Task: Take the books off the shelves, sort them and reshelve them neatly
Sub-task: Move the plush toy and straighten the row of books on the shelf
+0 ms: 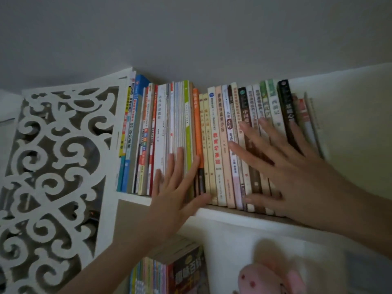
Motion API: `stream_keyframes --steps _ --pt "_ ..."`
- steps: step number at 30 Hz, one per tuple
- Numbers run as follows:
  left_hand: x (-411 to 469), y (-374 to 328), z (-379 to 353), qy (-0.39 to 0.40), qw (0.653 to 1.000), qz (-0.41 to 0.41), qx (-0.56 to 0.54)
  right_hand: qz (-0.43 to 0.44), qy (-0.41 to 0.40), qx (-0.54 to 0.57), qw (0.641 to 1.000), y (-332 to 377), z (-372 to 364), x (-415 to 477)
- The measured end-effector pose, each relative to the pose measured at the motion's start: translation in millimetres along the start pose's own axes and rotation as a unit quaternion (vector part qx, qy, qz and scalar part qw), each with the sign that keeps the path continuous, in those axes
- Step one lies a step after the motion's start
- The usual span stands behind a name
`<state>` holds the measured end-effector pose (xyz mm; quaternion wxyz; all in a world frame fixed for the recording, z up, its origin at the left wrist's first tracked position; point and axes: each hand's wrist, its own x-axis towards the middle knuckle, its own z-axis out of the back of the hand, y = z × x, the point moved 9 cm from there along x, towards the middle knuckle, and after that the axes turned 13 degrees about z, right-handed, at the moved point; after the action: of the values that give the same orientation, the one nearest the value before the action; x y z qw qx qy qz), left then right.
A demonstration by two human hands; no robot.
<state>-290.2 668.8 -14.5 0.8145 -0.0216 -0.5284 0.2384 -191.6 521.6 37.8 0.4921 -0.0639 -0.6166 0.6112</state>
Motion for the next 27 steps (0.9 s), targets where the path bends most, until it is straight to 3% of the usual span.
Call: stream_keyframes --steps 12,14,16,18,19,21,22,24,27 --pt "0 2 1 0.009 0.997 0.03 0.067 0.009 0.073 0.039 0.997 -1 -23 -10" --pt "0 2 7 0.01 0.997 0.033 0.063 -0.001 0.048 0.05 0.998 -6 -10 -12" --pt "1 -5 17 -0.011 0.999 0.028 0.031 -0.087 -0.014 0.09 0.992 -29 9 -20" --pt "1 -19 23 -0.025 1.0 0.006 0.017 -0.23 -0.024 0.205 0.951 -57 3 -39" --pt "2 -26 21 -0.018 1.0 -0.007 0.019 -0.296 0.001 0.286 0.911 -63 -12 -51" --pt "7 -35 6 0.018 0.999 -0.023 0.035 -0.357 0.015 0.454 0.817 -57 -39 -65" --pt "11 -35 -3 0.032 0.998 -0.026 0.057 -0.357 -0.007 0.505 0.786 -53 -44 -66" --pt "18 -28 -16 0.031 0.994 -0.025 0.105 -0.336 -0.043 0.543 0.769 -52 -46 -64" --pt "19 -25 -20 0.041 0.993 -0.022 0.113 -0.31 -0.042 0.553 0.772 -53 -42 -60"
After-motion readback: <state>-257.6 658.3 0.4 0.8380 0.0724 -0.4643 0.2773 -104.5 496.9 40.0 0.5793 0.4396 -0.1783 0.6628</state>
